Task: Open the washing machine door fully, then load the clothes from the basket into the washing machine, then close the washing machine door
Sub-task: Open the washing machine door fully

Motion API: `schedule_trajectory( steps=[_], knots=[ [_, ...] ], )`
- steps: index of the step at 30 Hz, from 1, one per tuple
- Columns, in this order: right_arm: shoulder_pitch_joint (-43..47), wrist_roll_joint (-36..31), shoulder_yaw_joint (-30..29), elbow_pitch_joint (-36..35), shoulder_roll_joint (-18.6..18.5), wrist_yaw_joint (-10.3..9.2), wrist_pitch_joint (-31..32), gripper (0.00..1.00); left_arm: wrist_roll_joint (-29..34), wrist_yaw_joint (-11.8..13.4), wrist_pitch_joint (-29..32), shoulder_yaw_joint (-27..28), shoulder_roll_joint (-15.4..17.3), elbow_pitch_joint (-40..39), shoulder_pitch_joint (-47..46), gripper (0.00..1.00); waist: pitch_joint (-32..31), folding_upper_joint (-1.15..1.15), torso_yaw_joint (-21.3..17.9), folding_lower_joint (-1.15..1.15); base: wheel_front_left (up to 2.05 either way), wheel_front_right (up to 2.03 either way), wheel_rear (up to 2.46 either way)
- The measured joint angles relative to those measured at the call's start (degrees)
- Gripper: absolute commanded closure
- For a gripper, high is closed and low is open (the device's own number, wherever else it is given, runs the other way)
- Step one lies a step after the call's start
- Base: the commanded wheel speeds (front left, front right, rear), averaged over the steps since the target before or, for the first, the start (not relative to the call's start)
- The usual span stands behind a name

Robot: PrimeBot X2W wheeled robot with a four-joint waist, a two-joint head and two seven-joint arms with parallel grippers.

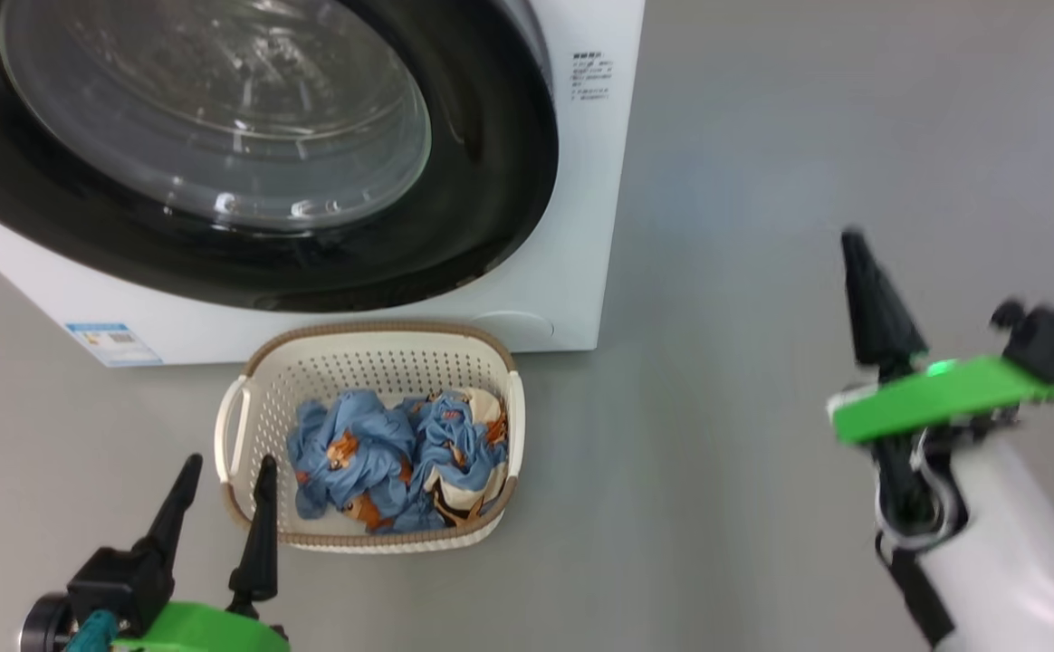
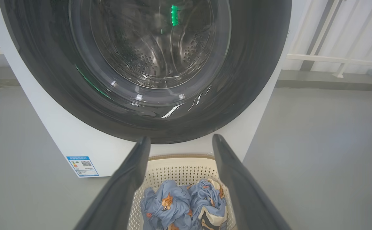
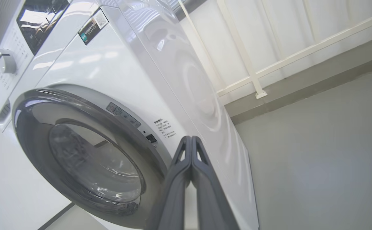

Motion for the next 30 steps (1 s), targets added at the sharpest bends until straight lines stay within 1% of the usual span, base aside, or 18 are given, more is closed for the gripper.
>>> schedule_trajectory(
  steps=[6,9,13,17,19,23,26,30],
  knots=[
    [-8.77,9.88,3.3,-0.24,-3.9,0.0,-0.01,1.0,-0.62,0.0,0.0,-1.3,-0.19,-0.43,-2.8,0.0,2.92,0.0,1.05,0.0,0.0,0.0,0.0],
    [-12.69,15.38,6.52,-0.75,-5.95,0.0,-0.33,1.0,-1.01,0.0,0.0,-1.86,-0.31,-0.6,-4.27,0.0,4.59,0.0,1.74,0.0,0.0,0.0,0.0],
    [-17.36,24.28,10.47,-1.35,-8.58,0.0,-0.43,1.0,-1.08,0.0,0.0,-2.63,-0.37,-0.81,-5.86,0.0,6.78,0.0,2.83,0.0,0.0,0.0,0.0],
    [-21.86,32.95,14.26,-1.07,-12.38,0.0,0.41,1.0,-1.48,0.0,0.0,-3.45,-0.49,-1.18,-7.23,0.0,8.84,0.0,4.04,0.0,0.0,0.0,0.0],
    [-24.13,37.57,15.29,-1.09,-13.8,0.0,2.76,1.0,-1.49,0.0,0.0,-3.86,-0.57,-1.46,-7.98,0.0,9.9,0.0,4.67,0.0,0.0,0.0,0.0],
    [-27.58,47.24,15.53,-1.23,-15.04,0.0,10.69,1.0,-1.56,0.0,0.0,-4.61,-0.78,-1.91,-9.88,0.0,12.04,0.0,5.89,0.0,0.0,0.0,0.0],
    [-29.4,50.86,15.3,-1.03,-15.86,0.0,16.58,1.0,-1.57,0.0,0.0,-5.06,-0.92,-2.16,-10.84,0.0,13.51,0.0,6.77,0.0,0.0,0.0,0.0],
    [-31.74,53.58,14.61,-0.79,-16.02,0.0,23.47,1.0,-2.0,0.0,0.0,-5.55,-0.98,-2.44,-11.15,0.0,15.3,0.0,7.74,0.0,0.0,0.0,0.0]
  ],
)
